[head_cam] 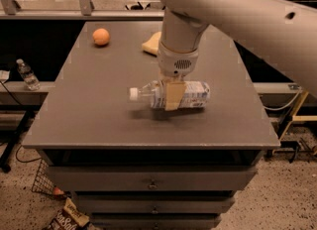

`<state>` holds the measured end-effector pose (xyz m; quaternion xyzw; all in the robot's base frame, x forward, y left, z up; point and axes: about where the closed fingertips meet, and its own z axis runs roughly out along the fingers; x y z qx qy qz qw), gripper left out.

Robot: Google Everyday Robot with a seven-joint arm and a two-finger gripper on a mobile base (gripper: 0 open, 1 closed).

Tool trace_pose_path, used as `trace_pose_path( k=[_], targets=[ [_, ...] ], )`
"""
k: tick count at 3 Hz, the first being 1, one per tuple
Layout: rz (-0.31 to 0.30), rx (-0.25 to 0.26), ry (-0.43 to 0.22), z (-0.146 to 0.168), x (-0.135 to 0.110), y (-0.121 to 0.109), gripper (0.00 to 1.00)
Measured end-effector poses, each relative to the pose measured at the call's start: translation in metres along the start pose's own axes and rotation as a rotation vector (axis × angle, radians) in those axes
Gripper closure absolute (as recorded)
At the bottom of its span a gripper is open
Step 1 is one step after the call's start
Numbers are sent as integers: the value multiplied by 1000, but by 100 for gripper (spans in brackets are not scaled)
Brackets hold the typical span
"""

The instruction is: Knock blue plastic bottle over

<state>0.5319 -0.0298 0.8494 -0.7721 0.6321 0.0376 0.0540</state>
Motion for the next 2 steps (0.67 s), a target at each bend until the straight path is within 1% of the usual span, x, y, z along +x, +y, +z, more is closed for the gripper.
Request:
trace_pose_path(
  k=[1, 2],
  targets=[
    [-8, -34, 49, 14, -1, 2, 100],
    [-9, -31, 52, 16, -2, 1, 85]
  ],
)
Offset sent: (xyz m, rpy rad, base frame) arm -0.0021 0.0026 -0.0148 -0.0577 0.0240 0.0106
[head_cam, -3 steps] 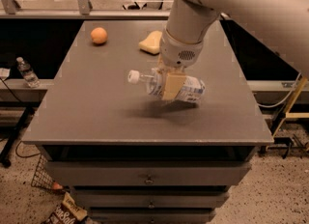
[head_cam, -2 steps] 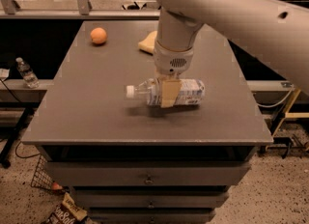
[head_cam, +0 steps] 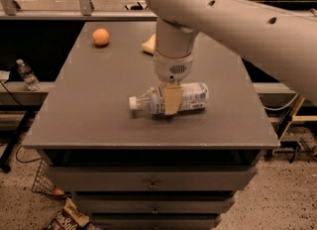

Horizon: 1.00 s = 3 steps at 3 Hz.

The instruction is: Knock blue plastic bottle over

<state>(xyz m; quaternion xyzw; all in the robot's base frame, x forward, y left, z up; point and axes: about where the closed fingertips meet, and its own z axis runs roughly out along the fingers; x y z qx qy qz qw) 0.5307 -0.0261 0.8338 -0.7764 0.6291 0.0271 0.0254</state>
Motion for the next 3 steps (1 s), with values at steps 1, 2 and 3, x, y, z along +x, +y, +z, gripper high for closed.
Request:
trace_pose_path(
  k=[1, 2, 3],
  targets=[
    [0, 6, -2, 0, -1, -1, 63],
    [1, 16, -9, 0, -1, -2, 38],
    [4, 36, -31, -4, 0, 0, 17]
  ],
)
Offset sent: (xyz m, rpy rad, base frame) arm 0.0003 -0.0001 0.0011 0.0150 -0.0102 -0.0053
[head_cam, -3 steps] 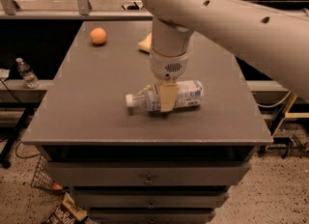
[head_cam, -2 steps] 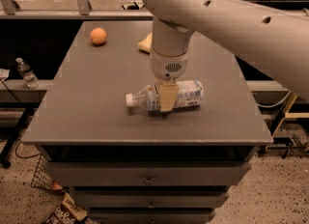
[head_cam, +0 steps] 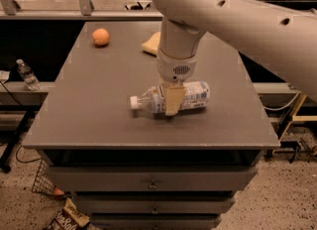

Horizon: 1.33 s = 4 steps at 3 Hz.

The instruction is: Knock blue plastic bottle over

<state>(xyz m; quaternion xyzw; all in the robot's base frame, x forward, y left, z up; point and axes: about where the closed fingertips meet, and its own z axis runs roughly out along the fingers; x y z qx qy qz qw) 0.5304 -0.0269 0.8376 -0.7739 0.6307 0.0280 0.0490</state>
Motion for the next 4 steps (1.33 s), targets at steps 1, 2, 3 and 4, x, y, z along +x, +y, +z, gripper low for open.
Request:
trace_pose_path(
  k=[1, 2, 3, 4],
  targets=[
    [65, 18, -17, -11, 16, 6, 0],
    [167, 55, -13, -35, 42, 18, 0],
    [306, 117, 4, -70, 90, 48, 0],
    [420, 181, -5, -94, 132, 78, 0]
  ],
)
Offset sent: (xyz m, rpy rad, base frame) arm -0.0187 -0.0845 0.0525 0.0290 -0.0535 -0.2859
